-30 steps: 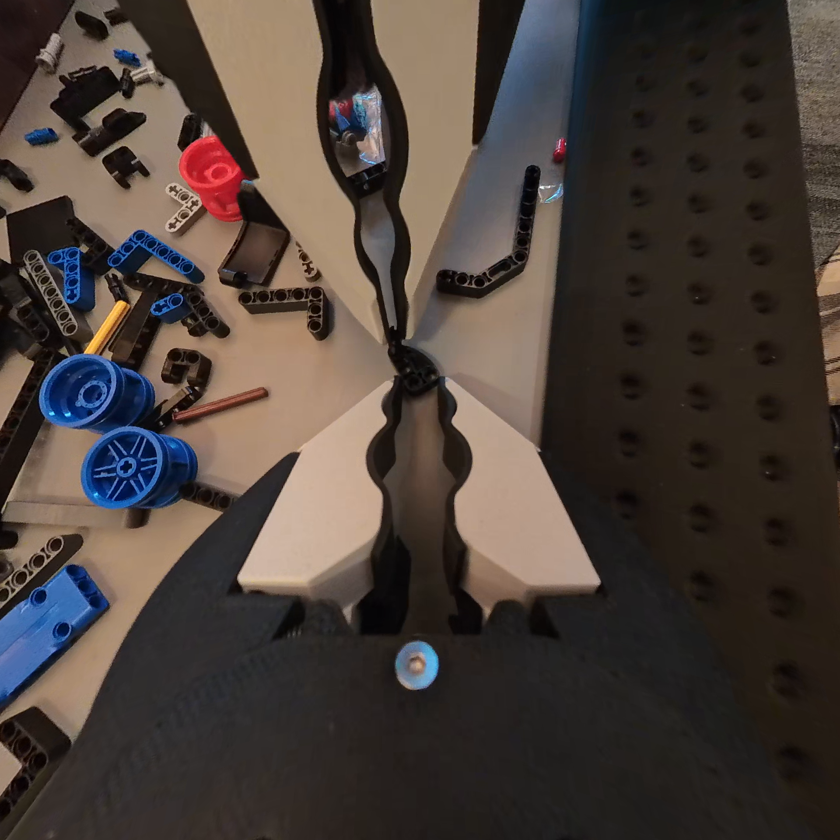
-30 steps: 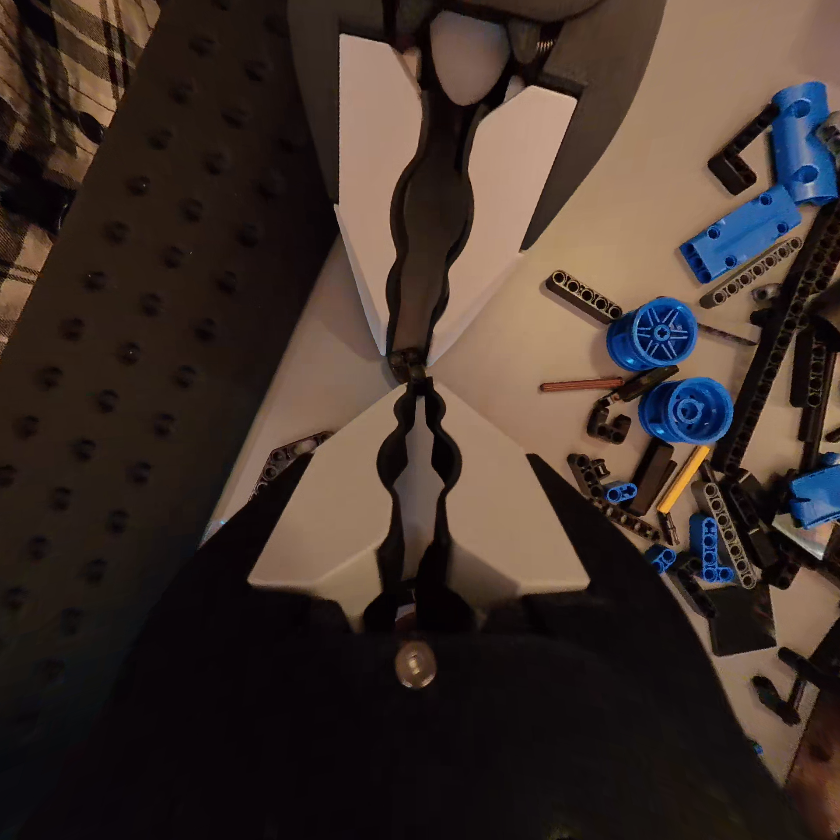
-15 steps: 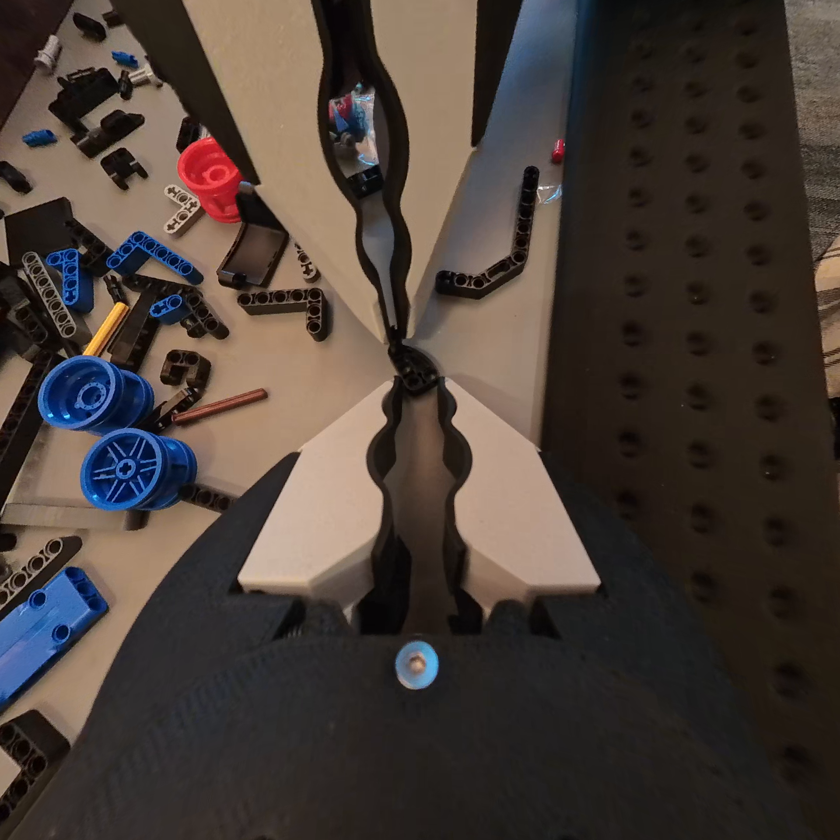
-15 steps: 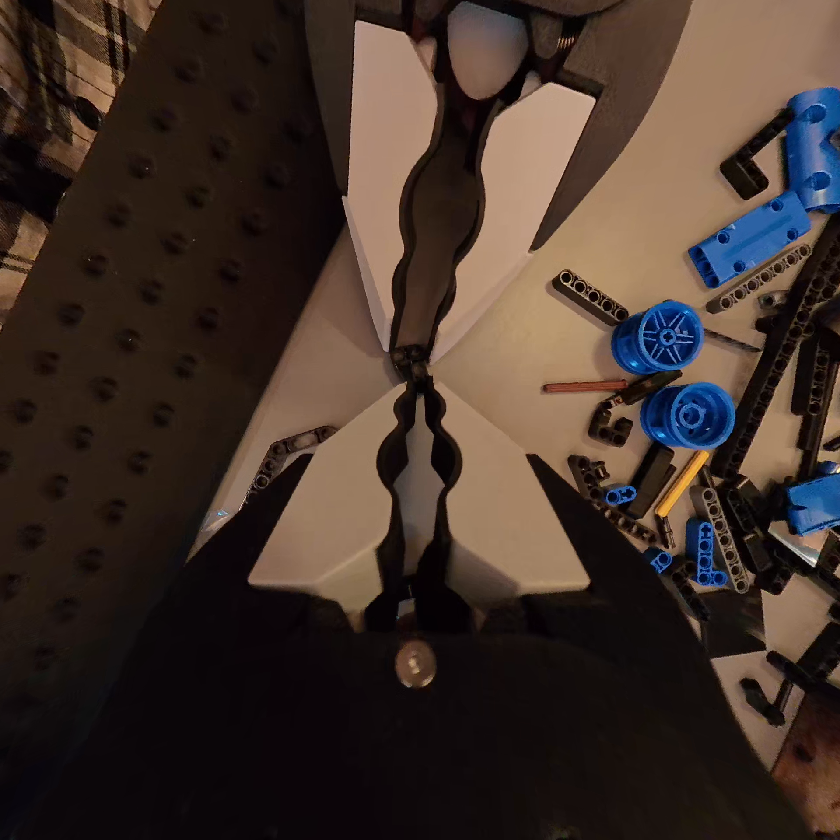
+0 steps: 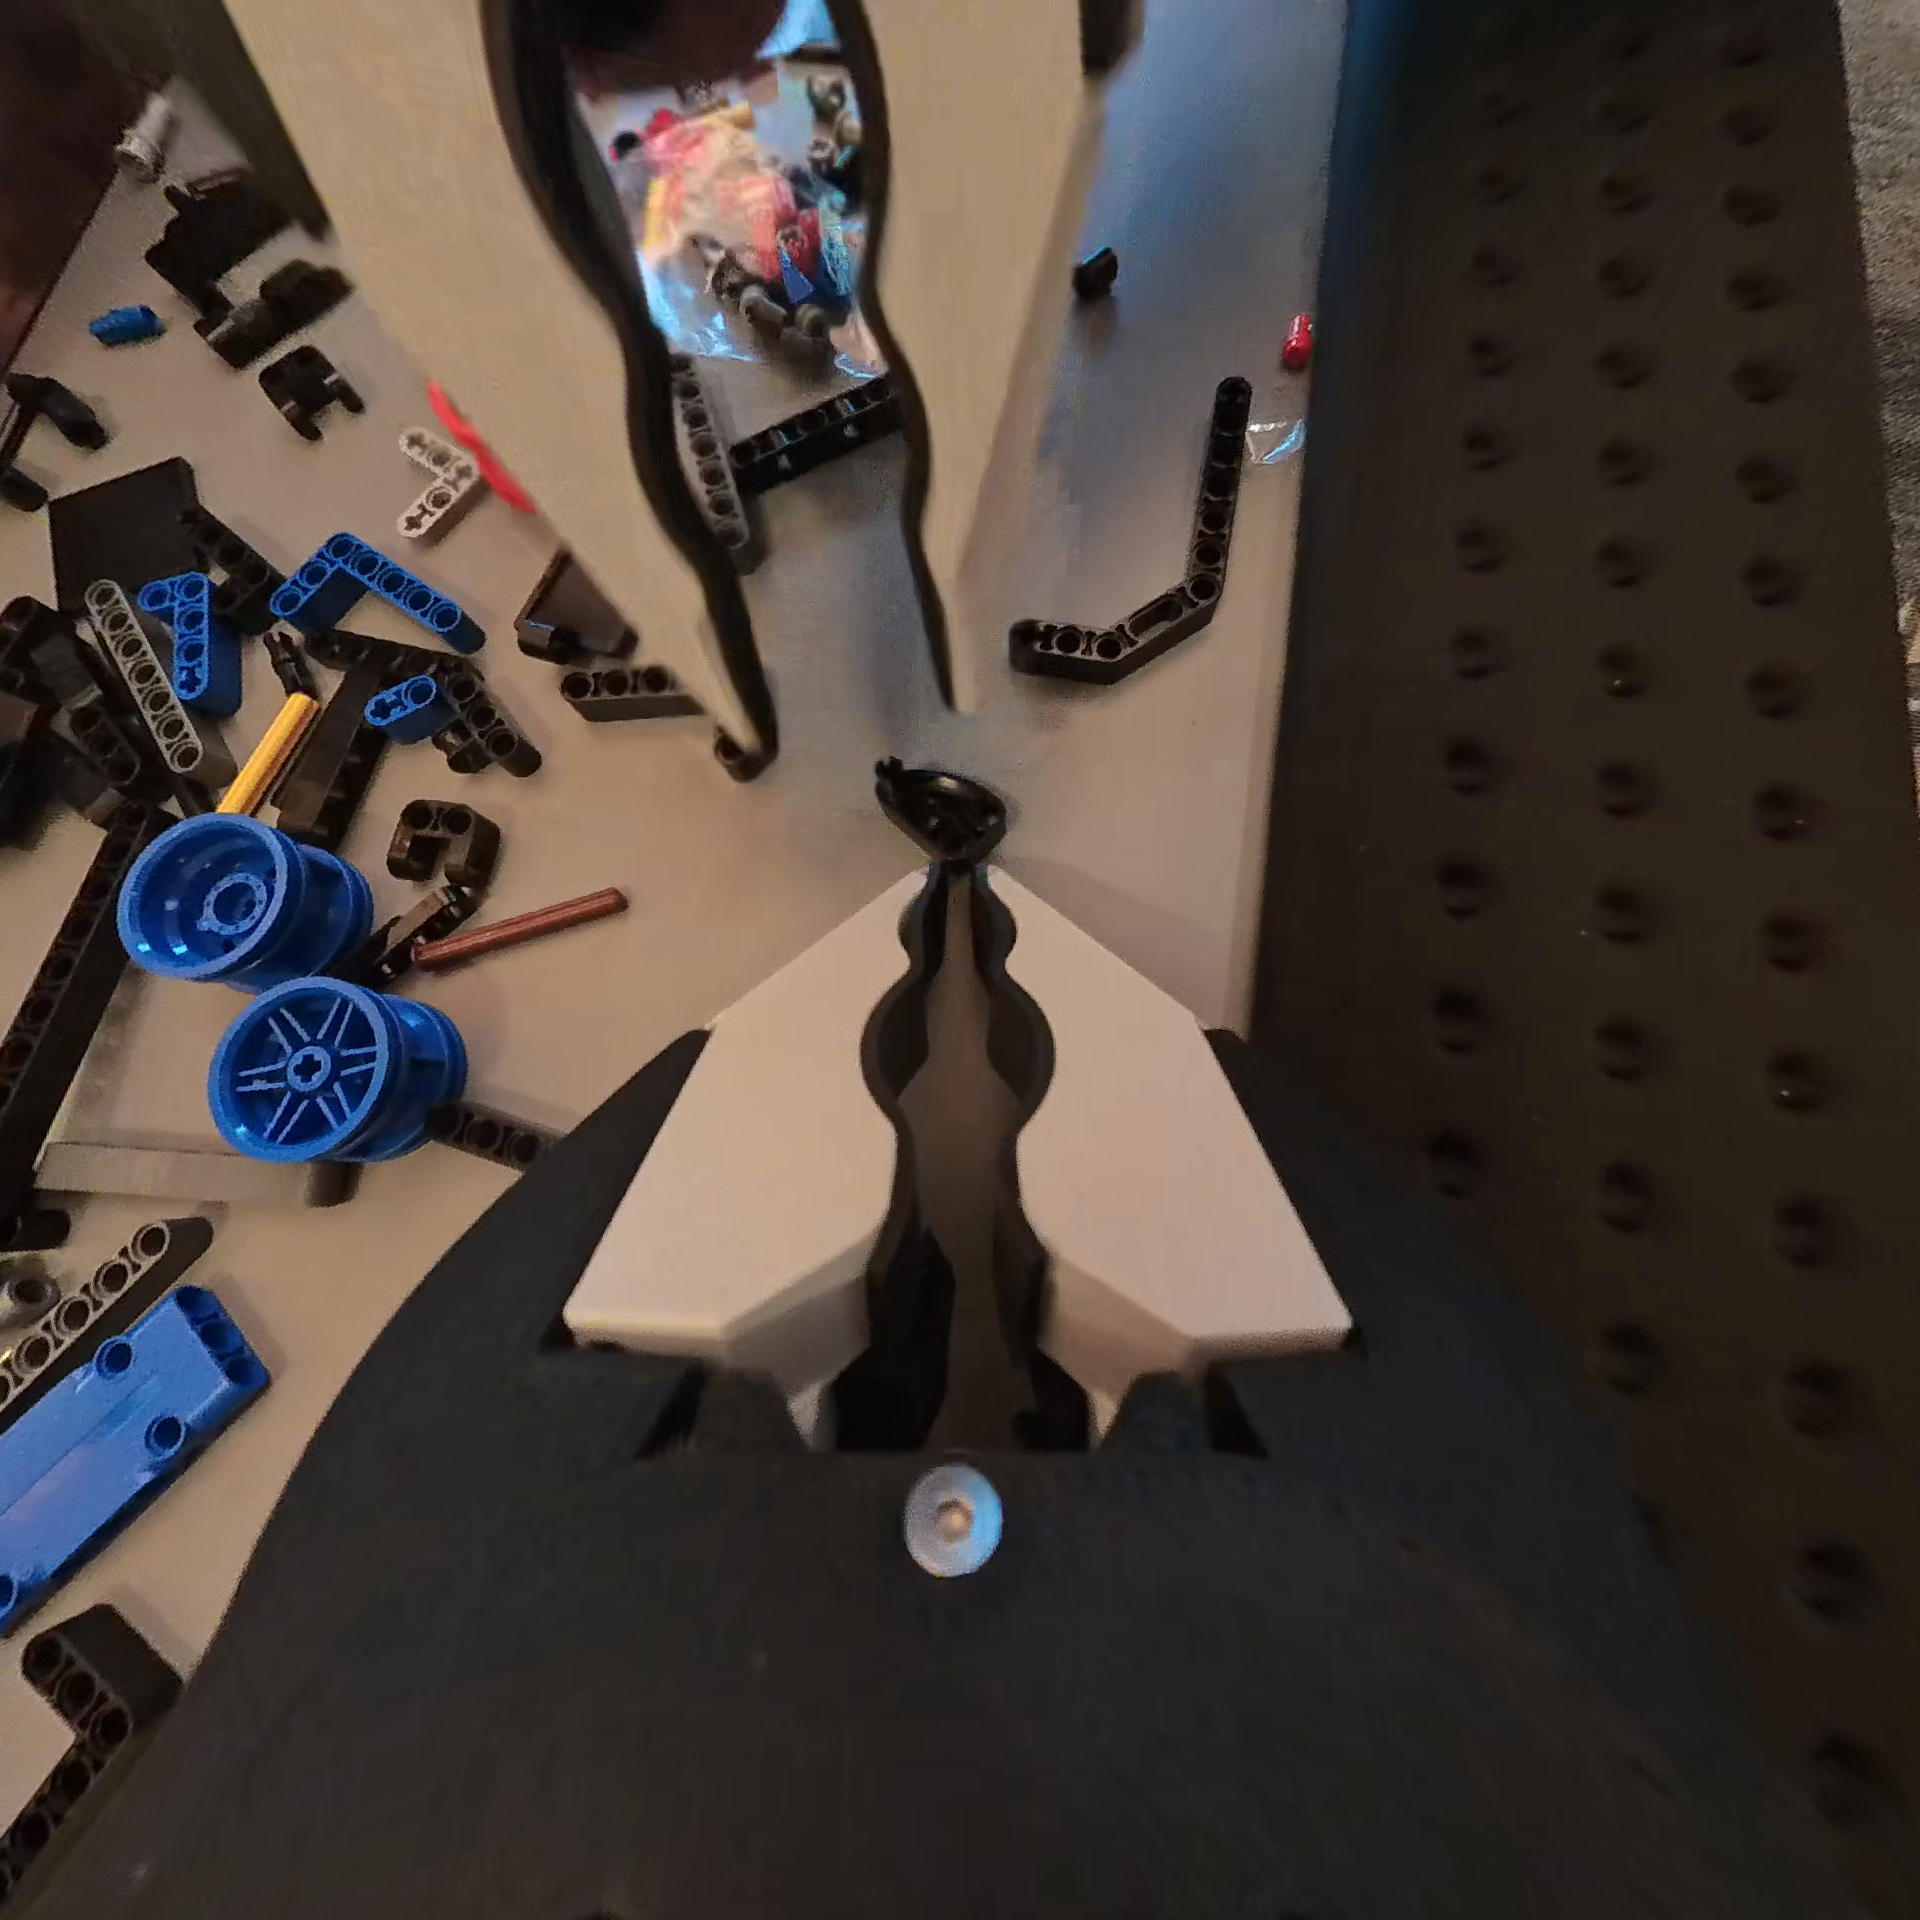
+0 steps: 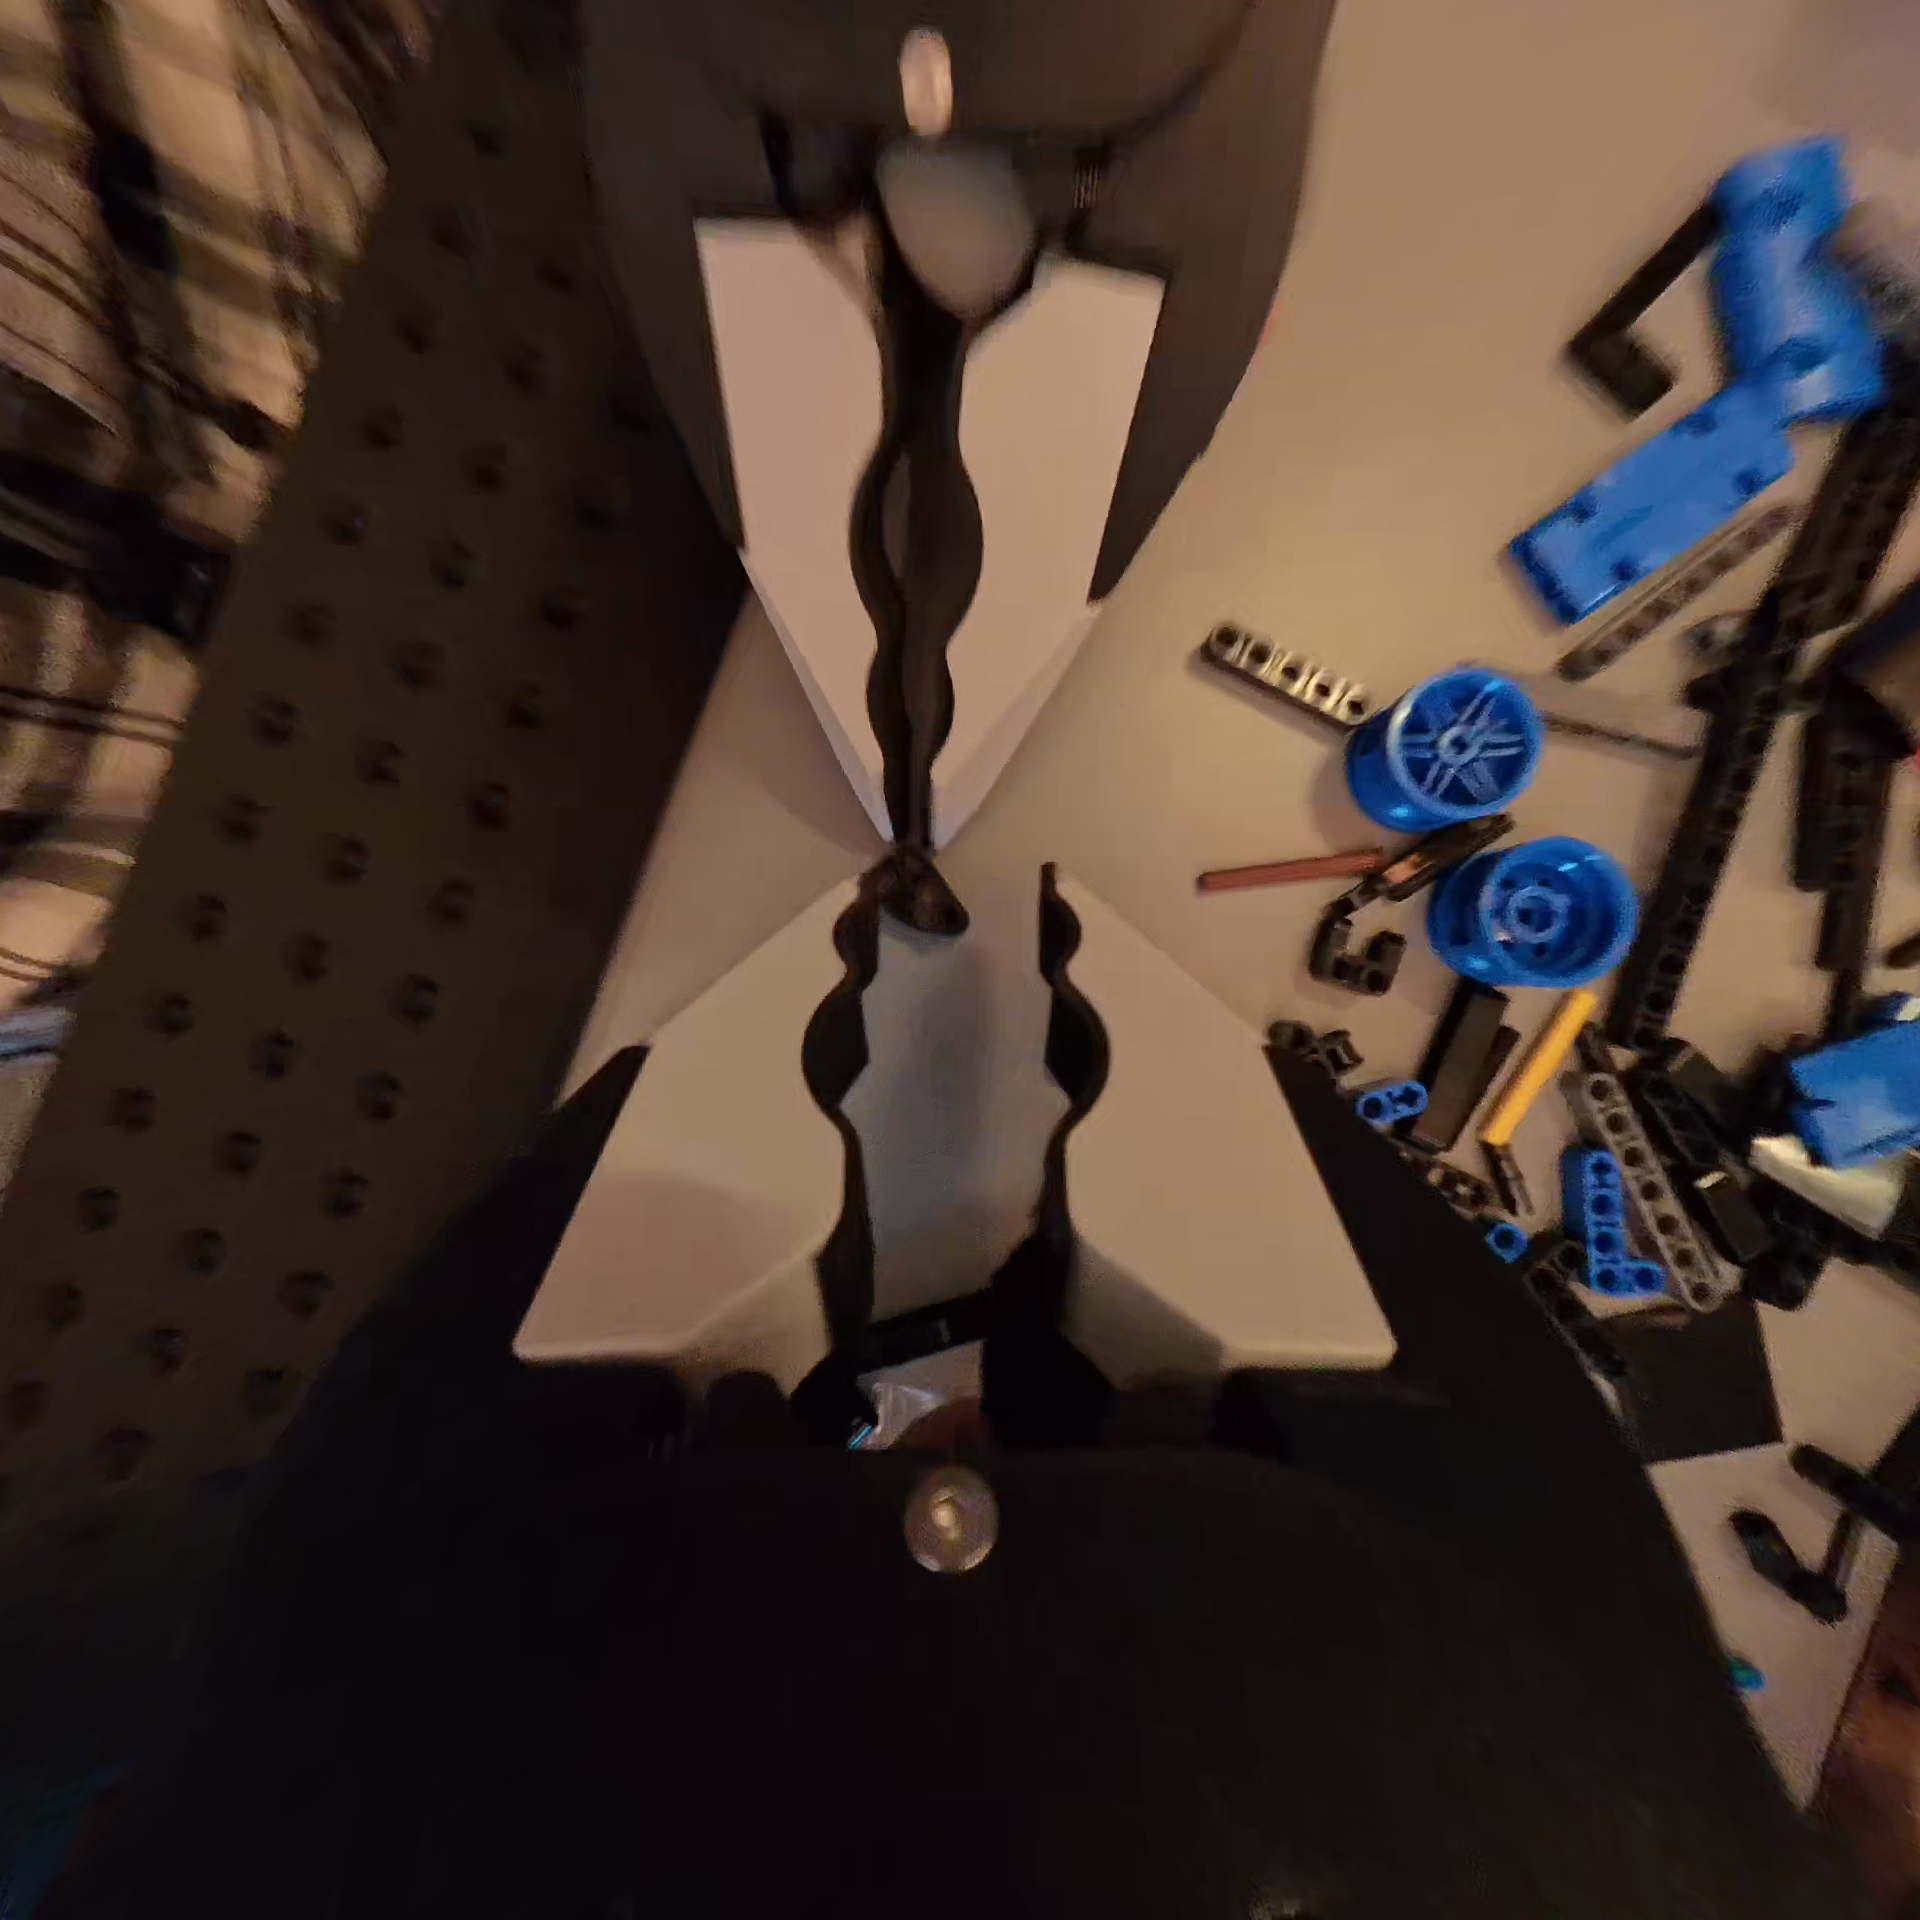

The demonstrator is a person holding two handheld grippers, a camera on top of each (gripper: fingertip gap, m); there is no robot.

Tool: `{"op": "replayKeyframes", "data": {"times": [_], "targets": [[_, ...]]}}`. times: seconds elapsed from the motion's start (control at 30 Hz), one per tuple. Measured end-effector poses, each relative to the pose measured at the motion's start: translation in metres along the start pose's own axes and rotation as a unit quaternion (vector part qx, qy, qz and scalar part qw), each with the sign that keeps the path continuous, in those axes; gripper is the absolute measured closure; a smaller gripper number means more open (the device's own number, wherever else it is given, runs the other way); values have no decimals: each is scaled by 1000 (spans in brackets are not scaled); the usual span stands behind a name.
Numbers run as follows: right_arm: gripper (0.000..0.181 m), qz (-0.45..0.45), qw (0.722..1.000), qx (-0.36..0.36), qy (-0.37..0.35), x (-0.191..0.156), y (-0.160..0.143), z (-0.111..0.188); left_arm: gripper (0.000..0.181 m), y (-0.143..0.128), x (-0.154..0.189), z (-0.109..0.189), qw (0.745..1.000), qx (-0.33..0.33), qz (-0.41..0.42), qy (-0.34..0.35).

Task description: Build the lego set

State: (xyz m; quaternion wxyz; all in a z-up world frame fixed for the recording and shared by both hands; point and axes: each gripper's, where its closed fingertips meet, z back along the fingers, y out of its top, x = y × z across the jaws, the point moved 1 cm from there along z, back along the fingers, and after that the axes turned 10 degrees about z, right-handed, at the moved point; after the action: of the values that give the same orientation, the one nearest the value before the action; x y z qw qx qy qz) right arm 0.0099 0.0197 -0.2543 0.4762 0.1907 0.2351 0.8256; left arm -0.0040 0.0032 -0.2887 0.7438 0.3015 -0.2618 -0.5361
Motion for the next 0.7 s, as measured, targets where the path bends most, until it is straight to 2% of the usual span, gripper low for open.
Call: {"op": "replayKeyframes", "data": {"times": [0.03, 0.17, 0.33, 0.6, 0.7], "targets": [[160, 0, 1000, 4, -13, 1, 2, 10, 178, 0, 0, 0, 1000, 0, 0, -1], [162, -30, 997, -11, -74, 3, -11, 46, 174, 1, 3, -1, 1000, -1, -4, -4], [164, -102, 982, -80, -140, -21, -64, 86, 171, 1, 6, -1, 1000, -1, -6, -6], [168, -194, 952, -146, -187, -60, -142, 94, 166, 3, 10, -4, 1000, 0, -6, -16], [169, -216, 950, -138, -180, -73, -152, 96, 165, 3, 10, -4, 1000, 1, -6, -14]]}}
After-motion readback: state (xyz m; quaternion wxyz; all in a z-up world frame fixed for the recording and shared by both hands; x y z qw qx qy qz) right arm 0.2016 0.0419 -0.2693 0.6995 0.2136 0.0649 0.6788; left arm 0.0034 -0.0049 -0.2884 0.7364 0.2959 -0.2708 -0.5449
